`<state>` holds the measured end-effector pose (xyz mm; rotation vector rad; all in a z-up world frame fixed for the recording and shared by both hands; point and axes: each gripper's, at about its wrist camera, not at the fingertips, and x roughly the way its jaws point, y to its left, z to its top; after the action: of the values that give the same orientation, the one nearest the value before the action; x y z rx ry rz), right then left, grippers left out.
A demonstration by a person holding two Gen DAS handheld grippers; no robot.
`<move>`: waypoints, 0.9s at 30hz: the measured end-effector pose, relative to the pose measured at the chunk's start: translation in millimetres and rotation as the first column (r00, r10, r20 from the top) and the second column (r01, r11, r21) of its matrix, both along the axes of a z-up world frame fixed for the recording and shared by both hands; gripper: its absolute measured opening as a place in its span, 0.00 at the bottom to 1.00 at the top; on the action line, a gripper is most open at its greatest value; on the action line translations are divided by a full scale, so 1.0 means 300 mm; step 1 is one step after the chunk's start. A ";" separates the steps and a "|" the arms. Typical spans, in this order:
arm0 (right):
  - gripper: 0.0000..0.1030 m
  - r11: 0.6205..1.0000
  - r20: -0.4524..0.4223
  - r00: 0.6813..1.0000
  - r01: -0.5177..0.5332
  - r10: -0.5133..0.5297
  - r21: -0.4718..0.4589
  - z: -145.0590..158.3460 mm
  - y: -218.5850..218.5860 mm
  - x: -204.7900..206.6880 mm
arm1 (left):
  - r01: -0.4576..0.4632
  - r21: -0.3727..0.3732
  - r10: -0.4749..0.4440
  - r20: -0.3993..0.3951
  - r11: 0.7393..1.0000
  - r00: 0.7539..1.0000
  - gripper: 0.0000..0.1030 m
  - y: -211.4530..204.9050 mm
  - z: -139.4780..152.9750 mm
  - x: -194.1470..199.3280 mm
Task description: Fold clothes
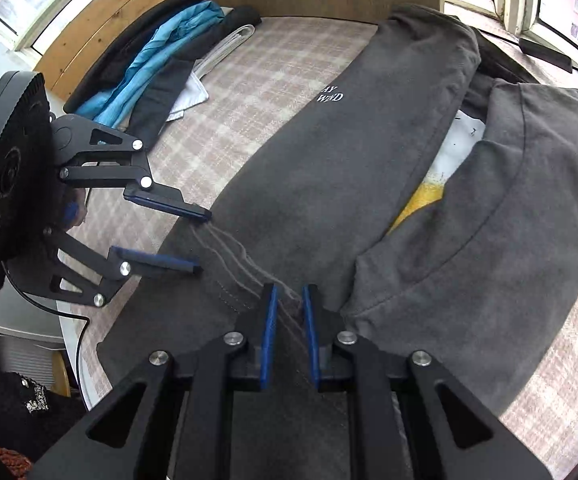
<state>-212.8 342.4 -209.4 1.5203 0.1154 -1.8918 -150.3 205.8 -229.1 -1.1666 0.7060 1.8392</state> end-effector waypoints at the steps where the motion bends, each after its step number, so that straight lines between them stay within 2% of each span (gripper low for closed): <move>1: 0.08 1.000 -0.011 1.000 -0.008 0.008 0.004 0.008 -0.001 0.005 | -0.001 0.004 0.001 0.001 1.000 1.000 0.11 -0.002 0.000 -0.001; 4: 0.07 1.000 -0.050 0.998 -0.030 0.030 0.001 0.051 0.004 0.031 | 0.005 0.022 -0.005 -0.002 1.000 1.000 0.06 -0.011 0.022 0.010; 8: 0.07 1.000 -0.053 0.999 -0.010 0.010 -0.008 0.083 0.037 0.046 | 0.027 0.043 -0.026 -0.019 0.999 0.999 0.05 -0.011 0.053 0.026; 11: 0.06 0.998 -0.017 0.998 0.067 -0.066 0.020 0.042 0.070 0.013 | -0.003 0.039 0.003 0.008 0.999 1.000 0.05 -0.008 0.029 -0.003; 14: 0.08 0.981 0.039 0.982 0.179 -0.182 0.072 -0.007 0.136 -0.029 | -0.033 0.000 0.033 0.023 0.999 0.999 0.05 -0.009 -0.014 -0.020; 15: 0.08 0.975 0.035 0.976 0.215 -0.217 0.051 0.005 0.170 -0.029 | -0.034 -0.009 0.035 0.015 0.999 0.999 0.05 -0.007 -0.020 -0.019; 17: 0.08 0.965 0.000 0.966 0.258 -0.259 -0.040 0.065 0.237 -0.004 | -0.042 -0.002 0.042 0.007 0.999 0.999 0.05 -0.008 -0.014 -0.016; 19: 0.12 0.962 -0.045 0.963 0.262 -0.266 -0.081 0.119 0.278 0.039 | -0.056 0.013 0.056 0.002 0.998 0.998 0.04 -0.015 0.000 -0.012; 22: 0.24 0.976 -0.090 0.973 0.210 -0.215 -0.058 0.145 0.272 0.105 | -0.073 0.032 0.073 -0.004 0.997 0.997 0.04 -0.026 0.018 -0.004; 23: 0.27 0.982 -0.110 0.976 0.190 -0.191 -0.017 0.142 0.264 0.124 | -0.077 0.034 0.077 -0.005 0.996 0.997 0.04 -0.029 0.023 -0.001; 26: 0.27 0.979 -0.172 0.967 0.197 -0.187 0.046 0.134 0.275 0.164 | -0.093 0.032 0.093 -0.006 0.995 0.996 0.05 -0.034 0.030 -0.005; 27: 0.27 0.975 -0.189 0.960 0.219 -0.206 0.049 0.131 0.289 0.173 | -0.111 0.015 0.111 0.007 0.994 0.994 0.10 -0.035 0.017 -0.019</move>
<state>-160.9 429.0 -170.1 1.4496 0.1042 -2.2190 -156.1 195.3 -224.2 -1.2224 0.6330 1.9285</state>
